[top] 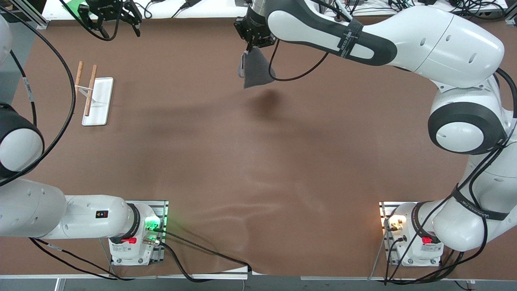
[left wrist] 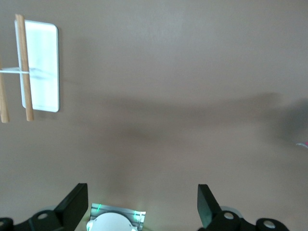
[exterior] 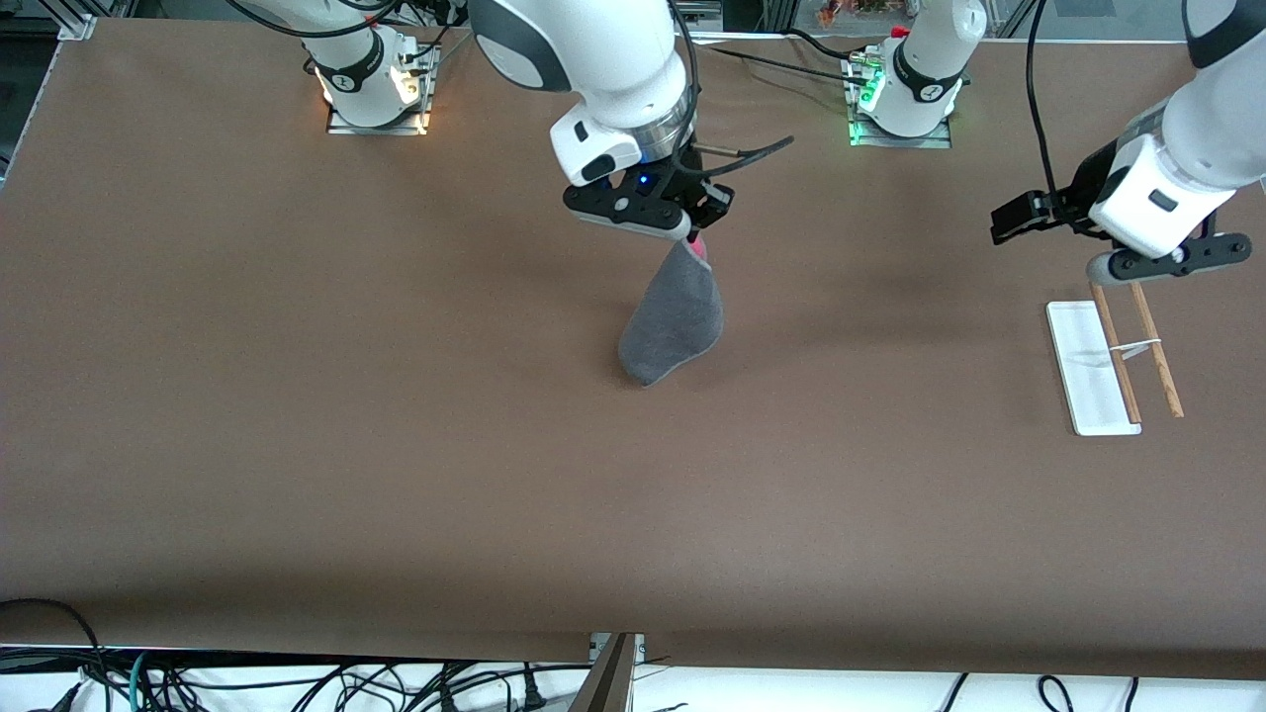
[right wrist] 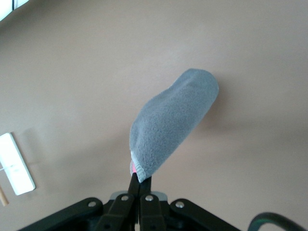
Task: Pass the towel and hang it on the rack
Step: 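Hold the towel up with the right gripper while the left gripper approaches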
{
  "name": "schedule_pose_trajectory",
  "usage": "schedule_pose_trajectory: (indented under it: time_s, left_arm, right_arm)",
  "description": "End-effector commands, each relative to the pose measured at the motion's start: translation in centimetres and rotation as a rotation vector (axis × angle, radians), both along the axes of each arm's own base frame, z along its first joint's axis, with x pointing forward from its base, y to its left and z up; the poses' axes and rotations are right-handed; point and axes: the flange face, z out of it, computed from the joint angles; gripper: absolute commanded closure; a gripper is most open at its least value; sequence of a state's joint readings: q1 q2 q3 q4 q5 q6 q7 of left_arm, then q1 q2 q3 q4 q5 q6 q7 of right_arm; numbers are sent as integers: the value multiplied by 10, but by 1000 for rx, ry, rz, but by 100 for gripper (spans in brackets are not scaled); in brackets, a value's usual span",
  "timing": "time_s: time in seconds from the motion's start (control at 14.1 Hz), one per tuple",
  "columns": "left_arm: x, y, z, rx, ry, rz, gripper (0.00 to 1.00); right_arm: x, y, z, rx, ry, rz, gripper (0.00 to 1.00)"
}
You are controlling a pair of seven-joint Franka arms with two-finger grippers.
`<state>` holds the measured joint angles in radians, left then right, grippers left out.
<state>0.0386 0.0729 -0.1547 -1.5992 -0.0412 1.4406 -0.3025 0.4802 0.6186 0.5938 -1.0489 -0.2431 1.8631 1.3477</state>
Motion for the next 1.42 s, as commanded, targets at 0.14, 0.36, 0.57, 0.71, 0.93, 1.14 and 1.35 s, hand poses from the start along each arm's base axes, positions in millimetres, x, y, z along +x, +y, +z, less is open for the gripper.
schedule_pose_trajectory:
  time_s: [0.14, 0.36, 0.57, 0.71, 0.93, 1.14, 1.35]
  left_arm:
    - [30, 29, -35, -103, -2, -135, 0]
    - [37, 57, -65, -226, -63, -214, 0]
    - [38, 59, -97, -329, -112, -318, 0]
    - [38, 57, -122, -433, -157, -319, 0]
    - [48, 58, -154, -503, -270, -435, 0]
    - [45, 49, -190, -658, -309, -469, 0]
    - [21, 30, -195, -714, -326, -502, 0]
  right_arm:
    - [-14, 7, 29, 56, -29, 2, 100]
    - [-15, 6, 38, 73, -38, 2, 100]
    - [-16, 7, 41, 81, -45, 6, 100]
    - [-16, 8, 43, 95, -52, 6, 100]
    - [-13, 11, 50, 146, -84, -6, 100]
    - [-22, 23, 57, 195, -106, 5, 100]
    - [-26, 32, 57, 232, -122, 12, 100]
